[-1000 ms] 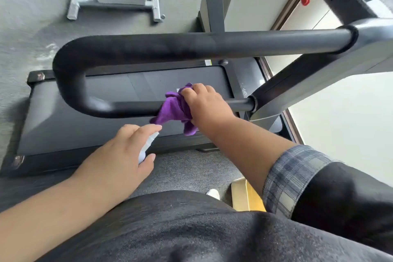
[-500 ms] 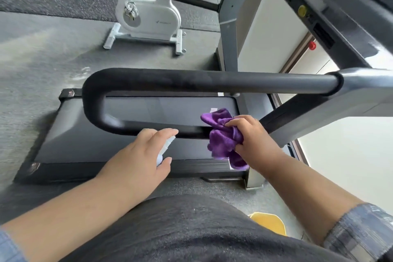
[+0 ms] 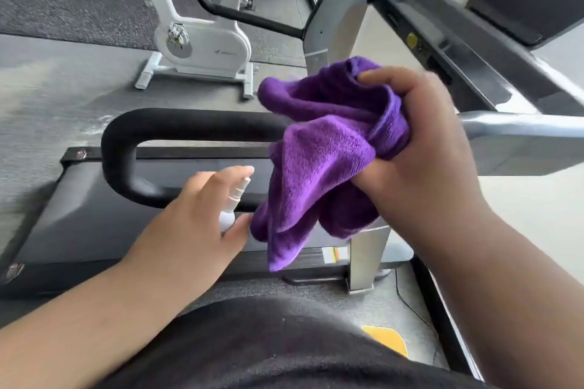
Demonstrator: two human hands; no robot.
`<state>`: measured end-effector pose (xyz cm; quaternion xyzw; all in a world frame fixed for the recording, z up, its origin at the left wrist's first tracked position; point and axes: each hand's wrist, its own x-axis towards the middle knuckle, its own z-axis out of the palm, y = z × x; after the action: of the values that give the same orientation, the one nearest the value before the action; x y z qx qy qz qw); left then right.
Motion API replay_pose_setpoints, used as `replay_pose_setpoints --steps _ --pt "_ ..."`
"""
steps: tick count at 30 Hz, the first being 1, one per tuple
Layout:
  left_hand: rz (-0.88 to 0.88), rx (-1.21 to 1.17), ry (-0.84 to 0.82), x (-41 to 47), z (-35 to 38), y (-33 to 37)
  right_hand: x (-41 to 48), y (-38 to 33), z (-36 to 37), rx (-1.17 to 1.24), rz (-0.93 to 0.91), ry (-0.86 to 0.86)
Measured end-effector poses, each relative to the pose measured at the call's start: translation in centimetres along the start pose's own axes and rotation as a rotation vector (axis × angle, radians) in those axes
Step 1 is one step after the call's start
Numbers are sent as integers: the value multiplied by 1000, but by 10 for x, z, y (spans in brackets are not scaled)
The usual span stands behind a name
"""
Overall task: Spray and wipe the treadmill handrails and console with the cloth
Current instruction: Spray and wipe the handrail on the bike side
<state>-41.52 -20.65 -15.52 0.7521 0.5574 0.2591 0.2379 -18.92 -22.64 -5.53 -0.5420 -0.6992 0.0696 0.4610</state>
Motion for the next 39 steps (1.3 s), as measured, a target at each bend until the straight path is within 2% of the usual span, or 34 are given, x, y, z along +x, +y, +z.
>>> replay_pose_setpoints --steps 3,5,7,10,14,20,30,33,39 --pt "42 7 28 -1 1 8 19 13 -16 -167 -21 106" --pt "43 8 14 -3 5 9 32 26 -21 -274 -5 84" --pt "42 8 -1 -6 11 10 43 42 -16 -414 58 -40" --pt "41 -6 5 -8 15 9 44 63 8 -641 135 -316" --pt "61 -22 40 -8 16 4 48 68 34 -849 14 -361" --pt "34 -34 27 -9 19 -6 66 40 77 -915 -183 -469" --pt "119 -81 -8 -16 14 -33 81 -4 140 -912 -306 -523" --pt "153 -113 97 -22 2 -38 86 -25 168 -887 -355 -554" --pt "113 -162 328 -31 -37 -39 87 -64 219 -841 -430 -437"
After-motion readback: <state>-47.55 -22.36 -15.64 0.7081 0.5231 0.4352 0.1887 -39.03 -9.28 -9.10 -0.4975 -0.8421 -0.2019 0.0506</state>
